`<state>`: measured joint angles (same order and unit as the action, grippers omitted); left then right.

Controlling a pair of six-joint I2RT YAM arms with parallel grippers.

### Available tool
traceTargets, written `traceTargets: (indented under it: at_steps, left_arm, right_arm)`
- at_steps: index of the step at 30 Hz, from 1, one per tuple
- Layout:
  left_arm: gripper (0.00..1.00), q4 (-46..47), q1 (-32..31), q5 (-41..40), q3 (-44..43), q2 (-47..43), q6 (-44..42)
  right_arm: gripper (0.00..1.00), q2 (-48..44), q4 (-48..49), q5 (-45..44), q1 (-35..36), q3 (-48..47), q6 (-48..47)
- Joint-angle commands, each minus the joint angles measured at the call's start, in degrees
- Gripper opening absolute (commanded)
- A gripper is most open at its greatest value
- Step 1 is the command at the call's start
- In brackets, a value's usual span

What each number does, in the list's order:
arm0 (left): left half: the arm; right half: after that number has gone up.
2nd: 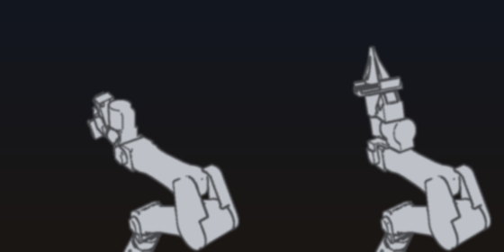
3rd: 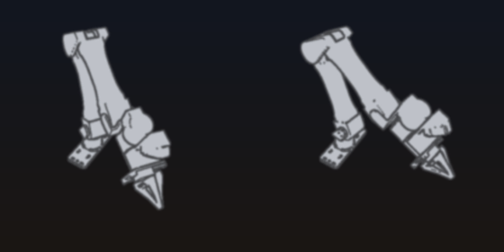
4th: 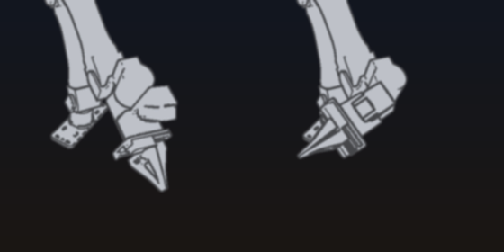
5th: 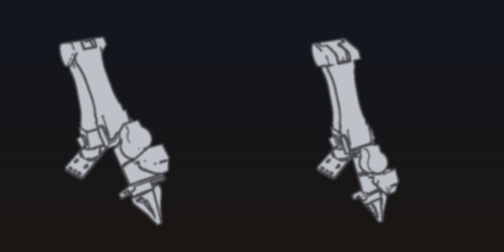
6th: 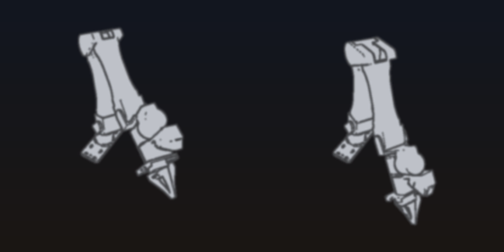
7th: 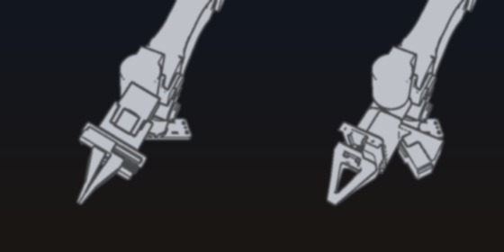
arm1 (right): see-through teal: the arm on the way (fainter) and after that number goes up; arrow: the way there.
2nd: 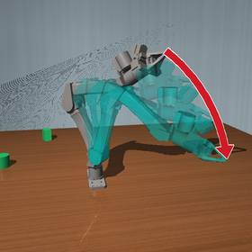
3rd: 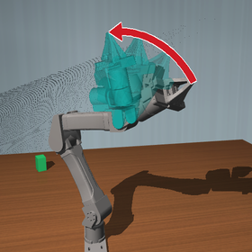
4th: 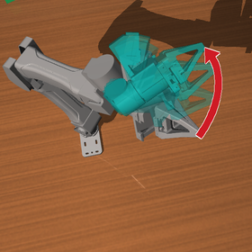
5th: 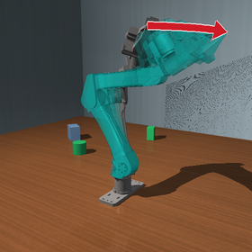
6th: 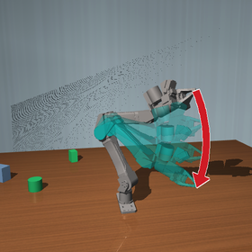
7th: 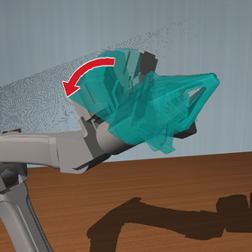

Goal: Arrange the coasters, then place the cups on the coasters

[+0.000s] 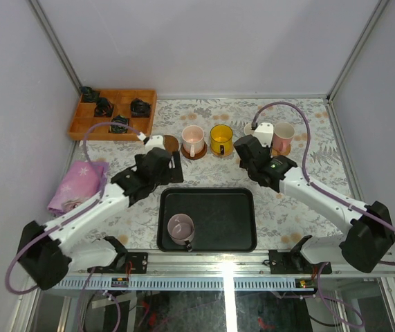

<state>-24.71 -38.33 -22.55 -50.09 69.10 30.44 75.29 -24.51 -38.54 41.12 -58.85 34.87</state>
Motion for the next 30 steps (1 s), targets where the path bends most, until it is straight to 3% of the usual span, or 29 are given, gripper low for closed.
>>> traceTargets:
  at_steps: [1,10,17,19,26,30]
  left_arm:
    - [1.00,-10.01,-3.69,4.24,2.62,-7.37,6.48]
    - [1.00,-24.78,-20.93,2.69,-0.31,-12.11,22.97]
    - [0.99,-33.97,-27.83,1.80,1.36,-14.42,36.47]
    - [0.91,-34.23,-29.42,2.69,2.77,-15.21,39.45]
    - [0.49,-35.41,-37.65,1.47,3.99,-14.61,47.85]
    - [0.27,-36.51,-39.26,-0.39,4.47,-14.00,52.07]
  right_arm:
    - [0.51,1.69,2.80,-2.28,-0.69,-3.58,-1.88]
    - [0.55,3.84,3.65,-0.59,-1.07,-4.81,-2.71]
    - [0.55,4.61,3.51,1.10,-1.13,-5.13,-2.73]
    - [0.55,4.56,3.46,1.34,-1.13,-5.12,-2.71]
    - [0.55,4.81,2.86,1.76,-1.14,-5.40,-3.05]
    - [0.56,5.41,2.37,2.54,-1.15,-5.66,-2.65]
